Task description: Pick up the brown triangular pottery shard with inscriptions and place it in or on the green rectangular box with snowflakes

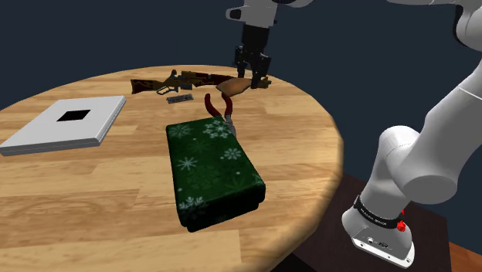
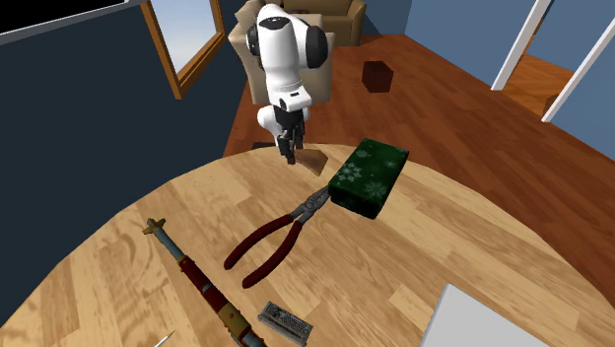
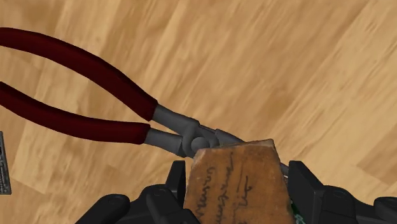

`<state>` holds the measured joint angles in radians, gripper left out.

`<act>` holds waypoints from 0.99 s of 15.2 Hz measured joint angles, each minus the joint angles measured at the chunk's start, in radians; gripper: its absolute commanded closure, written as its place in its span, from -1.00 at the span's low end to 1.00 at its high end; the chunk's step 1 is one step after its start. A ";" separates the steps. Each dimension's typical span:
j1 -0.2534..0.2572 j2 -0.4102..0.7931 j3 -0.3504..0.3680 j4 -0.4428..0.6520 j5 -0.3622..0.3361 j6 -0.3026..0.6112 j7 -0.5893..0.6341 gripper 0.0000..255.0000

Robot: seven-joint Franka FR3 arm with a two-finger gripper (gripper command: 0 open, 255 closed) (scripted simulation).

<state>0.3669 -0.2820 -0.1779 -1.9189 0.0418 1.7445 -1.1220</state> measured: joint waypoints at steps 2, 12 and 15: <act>0.018 -0.017 0.035 -0.009 0.001 -0.005 0.053 1.00; 0.107 0.007 0.202 0.003 0.021 0.023 0.301 1.00; 0.132 0.034 0.248 0.038 0.022 0.019 0.372 1.00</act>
<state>0.4987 -0.2477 0.0705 -1.8810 0.0642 1.7630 -0.7501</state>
